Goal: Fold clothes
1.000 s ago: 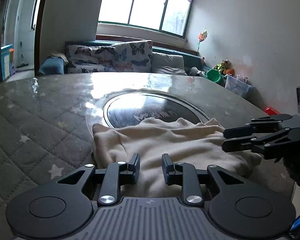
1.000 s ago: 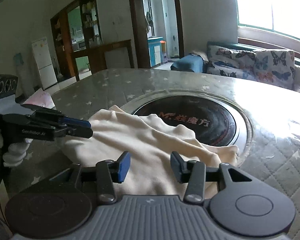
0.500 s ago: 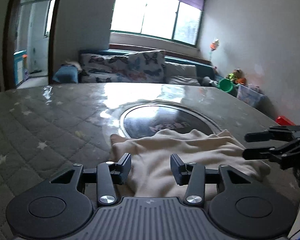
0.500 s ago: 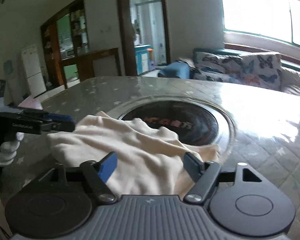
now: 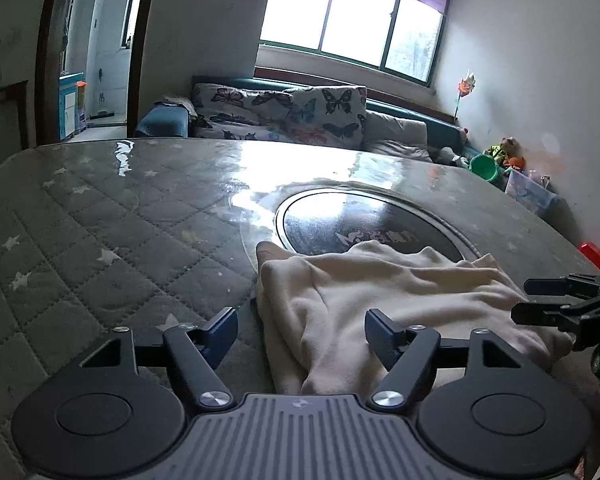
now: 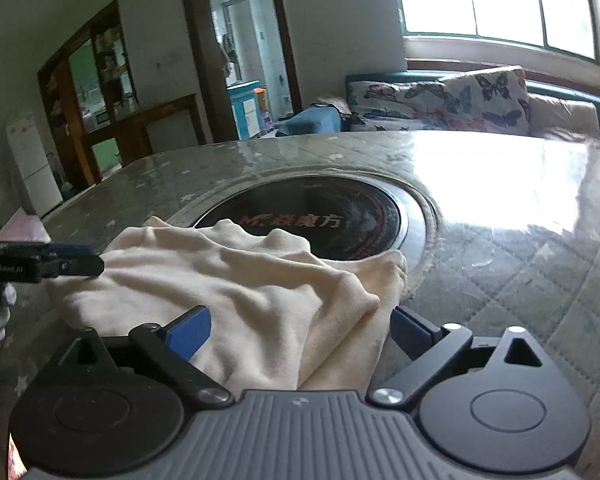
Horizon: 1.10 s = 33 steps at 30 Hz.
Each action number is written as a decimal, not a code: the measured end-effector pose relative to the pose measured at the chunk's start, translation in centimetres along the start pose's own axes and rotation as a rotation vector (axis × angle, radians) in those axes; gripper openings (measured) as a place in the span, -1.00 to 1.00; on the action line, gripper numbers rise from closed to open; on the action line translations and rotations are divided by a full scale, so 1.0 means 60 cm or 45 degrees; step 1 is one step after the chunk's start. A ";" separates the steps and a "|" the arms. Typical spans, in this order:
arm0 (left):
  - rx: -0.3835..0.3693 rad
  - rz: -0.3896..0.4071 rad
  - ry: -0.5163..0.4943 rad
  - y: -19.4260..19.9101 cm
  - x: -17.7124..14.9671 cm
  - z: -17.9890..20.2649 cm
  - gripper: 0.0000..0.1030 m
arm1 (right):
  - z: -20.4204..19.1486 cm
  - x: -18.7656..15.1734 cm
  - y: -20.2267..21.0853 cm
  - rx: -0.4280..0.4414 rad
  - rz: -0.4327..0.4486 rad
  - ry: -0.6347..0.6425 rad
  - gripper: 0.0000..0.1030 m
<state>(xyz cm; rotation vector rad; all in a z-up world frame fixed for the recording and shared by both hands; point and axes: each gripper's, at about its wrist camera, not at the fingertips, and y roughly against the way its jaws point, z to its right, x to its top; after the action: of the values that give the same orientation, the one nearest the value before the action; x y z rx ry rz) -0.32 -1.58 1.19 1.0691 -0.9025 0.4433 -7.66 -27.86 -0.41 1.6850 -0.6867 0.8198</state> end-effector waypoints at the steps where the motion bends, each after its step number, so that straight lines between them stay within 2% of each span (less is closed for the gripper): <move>1: -0.002 -0.007 0.006 -0.002 0.000 -0.001 0.48 | 0.002 -0.001 -0.002 0.000 -0.004 -0.013 0.91; 5: -0.002 -0.024 0.008 -0.009 -0.002 -0.002 0.59 | 0.003 -0.007 -0.010 0.007 -0.026 -0.043 0.95; 14: -0.013 -0.058 -0.011 -0.020 -0.008 0.008 0.69 | -0.004 -0.005 -0.017 0.030 -0.046 -0.035 1.00; 33: 0.091 -0.116 -0.098 -0.045 -0.008 0.051 1.00 | -0.022 -0.005 -0.025 -0.033 -0.077 0.053 1.00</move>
<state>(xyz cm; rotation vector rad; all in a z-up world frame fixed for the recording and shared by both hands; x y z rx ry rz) 0.03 -5.47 -0.17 1.1945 -0.9074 0.3623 -6.88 -26.21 -1.26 1.6528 -0.6123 0.7978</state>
